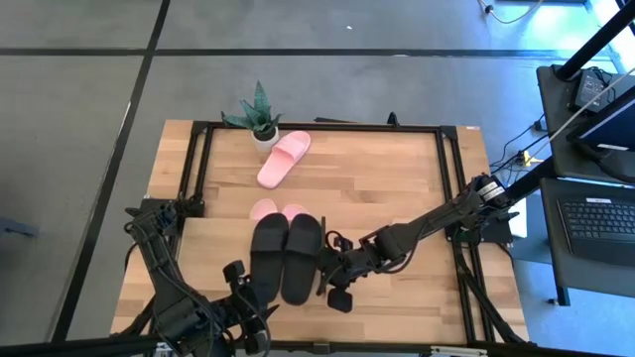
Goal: Pick and place slides into the shelf
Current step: Adjust the shelf
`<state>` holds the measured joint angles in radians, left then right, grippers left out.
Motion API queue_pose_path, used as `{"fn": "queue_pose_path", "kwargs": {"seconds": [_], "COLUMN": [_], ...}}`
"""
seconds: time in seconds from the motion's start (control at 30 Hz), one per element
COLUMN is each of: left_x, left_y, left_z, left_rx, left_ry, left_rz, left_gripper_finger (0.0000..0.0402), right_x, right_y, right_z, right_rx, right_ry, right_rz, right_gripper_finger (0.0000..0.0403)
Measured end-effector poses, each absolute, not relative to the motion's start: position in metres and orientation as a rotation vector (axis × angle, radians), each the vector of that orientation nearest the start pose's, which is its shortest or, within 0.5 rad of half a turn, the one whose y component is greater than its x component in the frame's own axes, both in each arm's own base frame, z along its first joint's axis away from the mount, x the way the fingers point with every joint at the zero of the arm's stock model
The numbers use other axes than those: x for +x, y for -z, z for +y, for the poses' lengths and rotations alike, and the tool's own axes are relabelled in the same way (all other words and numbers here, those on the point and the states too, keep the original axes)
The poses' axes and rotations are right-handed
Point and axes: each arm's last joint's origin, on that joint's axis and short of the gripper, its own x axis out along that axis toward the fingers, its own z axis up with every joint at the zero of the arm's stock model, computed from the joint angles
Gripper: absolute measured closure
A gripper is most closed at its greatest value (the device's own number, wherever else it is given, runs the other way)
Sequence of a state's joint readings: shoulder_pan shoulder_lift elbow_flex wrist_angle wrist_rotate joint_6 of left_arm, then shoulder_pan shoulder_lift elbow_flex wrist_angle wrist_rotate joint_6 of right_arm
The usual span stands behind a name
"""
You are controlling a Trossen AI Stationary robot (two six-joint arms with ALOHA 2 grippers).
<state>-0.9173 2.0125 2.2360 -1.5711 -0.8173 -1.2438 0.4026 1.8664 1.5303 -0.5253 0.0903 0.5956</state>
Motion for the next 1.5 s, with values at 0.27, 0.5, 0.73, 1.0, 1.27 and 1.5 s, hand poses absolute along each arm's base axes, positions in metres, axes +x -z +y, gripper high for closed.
{"fn": "queue_pose_path", "kwargs": {"seconds": [0.27,0.5,0.73,1.0,1.27,1.5], "left_x": [0.246,0.247,0.247,0.248,0.248,0.248], "left_y": [-0.370,-0.370,-0.370,-0.369,-0.369,-0.369], "left_z": [-0.287,-0.287,-0.287,-0.286,-0.286,-0.286], "left_rx": [-0.140,-0.141,-0.130,-0.139,-0.118,-0.118], "left_ry": [-0.419,-0.420,-0.416,-0.424,-0.416,-0.415], "left_rz": [0.723,0.723,0.725,0.724,0.728,0.728], "left_gripper_finger": [0.0193,0.0193,0.0193,0.0193,0.0193,0.0193], "right_x": [0.383,0.387,0.388,0.376,0.371,0.370], "right_y": [-0.259,-0.259,-0.259,-0.264,-0.288,-0.288], "right_z": [0.152,0.145,0.142,0.141,0.141,0.141], "right_rx": [0.334,0.323,0.310,0.328,0.370,0.368], "right_ry": [-0.033,-0.040,-0.044,0.044,0.036,0.034], "right_rz": [0.878,0.861,0.864,0.917,0.857,0.873], "right_gripper_finger": [0.0397,0.0398,0.0398,0.0397,0.0397,0.0397]}}
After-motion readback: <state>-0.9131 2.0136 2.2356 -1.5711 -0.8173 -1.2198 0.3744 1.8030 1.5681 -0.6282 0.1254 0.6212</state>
